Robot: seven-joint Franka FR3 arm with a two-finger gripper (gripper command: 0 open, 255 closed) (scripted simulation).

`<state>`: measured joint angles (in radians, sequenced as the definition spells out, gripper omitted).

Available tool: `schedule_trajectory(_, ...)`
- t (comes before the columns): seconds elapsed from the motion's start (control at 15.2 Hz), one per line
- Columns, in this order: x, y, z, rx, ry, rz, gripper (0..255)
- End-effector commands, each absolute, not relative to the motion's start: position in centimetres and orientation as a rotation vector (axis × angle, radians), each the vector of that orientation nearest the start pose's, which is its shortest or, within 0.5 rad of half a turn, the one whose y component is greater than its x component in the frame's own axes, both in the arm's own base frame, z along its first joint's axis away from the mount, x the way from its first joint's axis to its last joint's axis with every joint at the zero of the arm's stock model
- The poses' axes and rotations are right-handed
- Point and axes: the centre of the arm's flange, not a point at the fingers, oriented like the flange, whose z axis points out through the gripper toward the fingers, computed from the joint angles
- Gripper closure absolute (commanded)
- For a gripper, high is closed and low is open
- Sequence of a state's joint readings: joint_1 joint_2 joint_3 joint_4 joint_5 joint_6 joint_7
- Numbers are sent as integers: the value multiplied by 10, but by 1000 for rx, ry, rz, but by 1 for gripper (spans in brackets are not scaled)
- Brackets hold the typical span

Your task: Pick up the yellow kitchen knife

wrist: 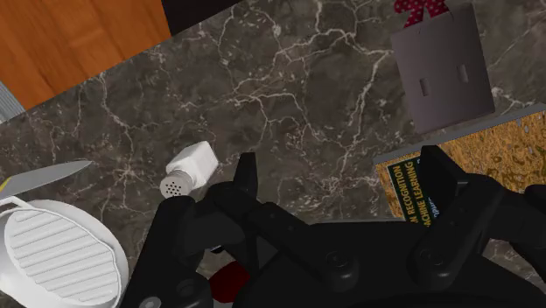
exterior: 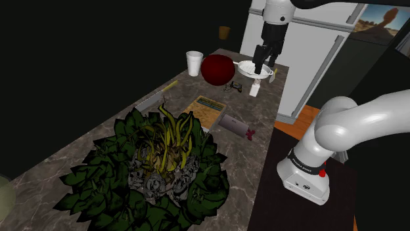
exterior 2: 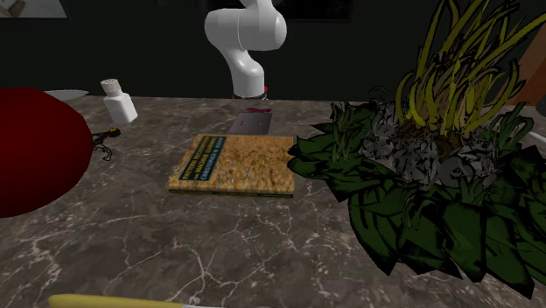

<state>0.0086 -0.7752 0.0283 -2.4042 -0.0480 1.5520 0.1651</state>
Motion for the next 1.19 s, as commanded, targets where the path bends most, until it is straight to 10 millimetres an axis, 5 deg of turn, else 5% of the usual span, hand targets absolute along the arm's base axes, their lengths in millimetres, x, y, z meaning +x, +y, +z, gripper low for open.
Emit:
schedule_trajectory(0.0,305,8,563,-3207,219,113,0)
schedule_trajectory(0.53,350,90,524,-3130,633,86,0)
schedule_trajectory(1.12,424,165,483,-2980,1078,54,0)
